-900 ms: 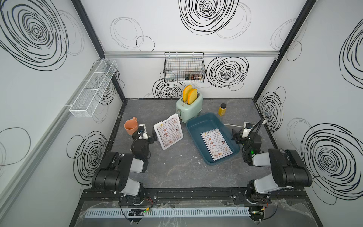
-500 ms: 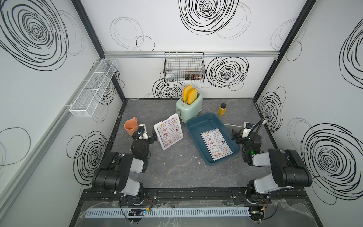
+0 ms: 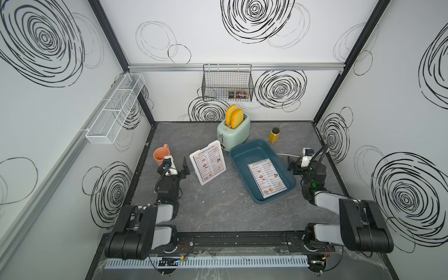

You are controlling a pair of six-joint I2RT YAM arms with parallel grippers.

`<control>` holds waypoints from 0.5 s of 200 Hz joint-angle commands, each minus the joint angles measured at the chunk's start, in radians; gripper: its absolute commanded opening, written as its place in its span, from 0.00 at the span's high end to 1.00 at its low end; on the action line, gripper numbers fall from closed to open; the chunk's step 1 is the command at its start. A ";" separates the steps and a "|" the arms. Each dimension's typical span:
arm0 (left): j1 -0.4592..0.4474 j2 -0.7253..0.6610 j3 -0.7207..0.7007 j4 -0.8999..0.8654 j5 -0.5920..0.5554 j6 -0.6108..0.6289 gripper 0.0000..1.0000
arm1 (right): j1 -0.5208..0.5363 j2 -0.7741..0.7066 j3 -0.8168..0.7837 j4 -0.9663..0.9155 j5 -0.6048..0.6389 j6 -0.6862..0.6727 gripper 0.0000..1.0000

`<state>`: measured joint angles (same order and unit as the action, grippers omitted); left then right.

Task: Replace the menus in the menu holders
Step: Adjust the menu holder at the center of the board.

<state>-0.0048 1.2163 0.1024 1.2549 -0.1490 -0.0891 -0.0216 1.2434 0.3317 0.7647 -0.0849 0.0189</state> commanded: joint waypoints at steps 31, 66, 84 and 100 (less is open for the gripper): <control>0.035 -0.357 0.071 -0.460 -0.050 -0.221 0.04 | -0.029 -0.300 0.054 -0.405 0.034 0.207 0.03; 0.019 -0.500 0.215 -0.935 0.006 -0.409 0.04 | -0.079 -0.386 0.082 -0.472 -0.140 0.275 0.02; 0.012 -0.541 0.271 -1.118 0.044 -0.527 0.04 | -0.029 -0.418 0.084 -0.442 -0.333 0.227 0.01; 0.004 -0.586 0.298 -1.231 0.102 -0.627 0.02 | 0.041 -0.430 0.105 -0.440 -0.463 0.236 0.01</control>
<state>0.0109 0.6823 0.3508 0.3332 -0.1303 -0.4969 -0.0563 0.8417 0.3859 0.3496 -0.2886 0.2401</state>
